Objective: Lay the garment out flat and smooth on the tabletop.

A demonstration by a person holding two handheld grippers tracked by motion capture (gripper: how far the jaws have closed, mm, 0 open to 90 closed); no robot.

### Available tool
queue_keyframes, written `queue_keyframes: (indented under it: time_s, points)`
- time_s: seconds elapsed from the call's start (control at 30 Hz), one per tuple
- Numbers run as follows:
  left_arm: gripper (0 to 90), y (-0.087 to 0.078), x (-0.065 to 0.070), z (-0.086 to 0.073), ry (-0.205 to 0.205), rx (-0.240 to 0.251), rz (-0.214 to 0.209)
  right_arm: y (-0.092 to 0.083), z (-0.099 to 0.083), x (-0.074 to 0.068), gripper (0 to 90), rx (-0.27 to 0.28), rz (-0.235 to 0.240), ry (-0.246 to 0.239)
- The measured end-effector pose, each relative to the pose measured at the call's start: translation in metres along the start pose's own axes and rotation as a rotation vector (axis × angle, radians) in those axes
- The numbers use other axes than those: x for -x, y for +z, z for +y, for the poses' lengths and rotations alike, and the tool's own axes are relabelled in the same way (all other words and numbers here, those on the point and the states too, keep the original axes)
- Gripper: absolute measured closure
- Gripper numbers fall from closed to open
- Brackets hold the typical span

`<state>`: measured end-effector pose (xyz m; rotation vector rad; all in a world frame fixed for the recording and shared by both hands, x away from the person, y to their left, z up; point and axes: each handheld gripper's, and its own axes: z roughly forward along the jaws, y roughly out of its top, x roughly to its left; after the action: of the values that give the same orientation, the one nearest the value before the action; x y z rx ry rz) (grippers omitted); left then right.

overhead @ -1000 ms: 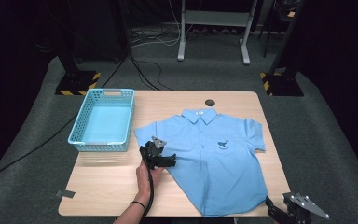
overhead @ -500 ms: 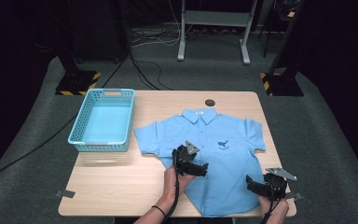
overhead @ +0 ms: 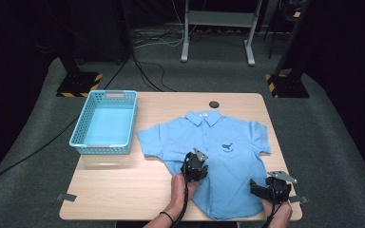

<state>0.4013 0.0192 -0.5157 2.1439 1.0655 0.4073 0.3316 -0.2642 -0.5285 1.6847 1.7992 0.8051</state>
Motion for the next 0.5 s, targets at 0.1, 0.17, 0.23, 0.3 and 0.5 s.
queue_keyframes:
  time_s: [0.1,0.17,0.23,0.3,0.5]
  points:
    - [80.7,-0.005,-0.007,-0.007,-0.047,0.02,-0.037,0.0,0.0,0.001,8.1,0.004,0.006,0.007]
    - [83.0,-0.012,-0.011,-0.015,-0.06,0.044,-0.048,-0.001,0.0,0.002,8.1,0.006,0.012,0.011]
    - [84.0,-0.021,-0.013,-0.024,-0.067,0.072,-0.052,-0.001,0.0,0.003,8.1,0.008,0.017,0.017]
    - [84.5,-0.036,-0.016,-0.037,-0.079,0.121,-0.054,-0.001,-0.001,0.003,8.1,0.009,0.018,0.018]
    - [84.7,-0.086,-0.025,-0.082,-0.116,0.244,-0.021,-0.002,-0.001,0.005,8.3,0.014,0.024,0.031]
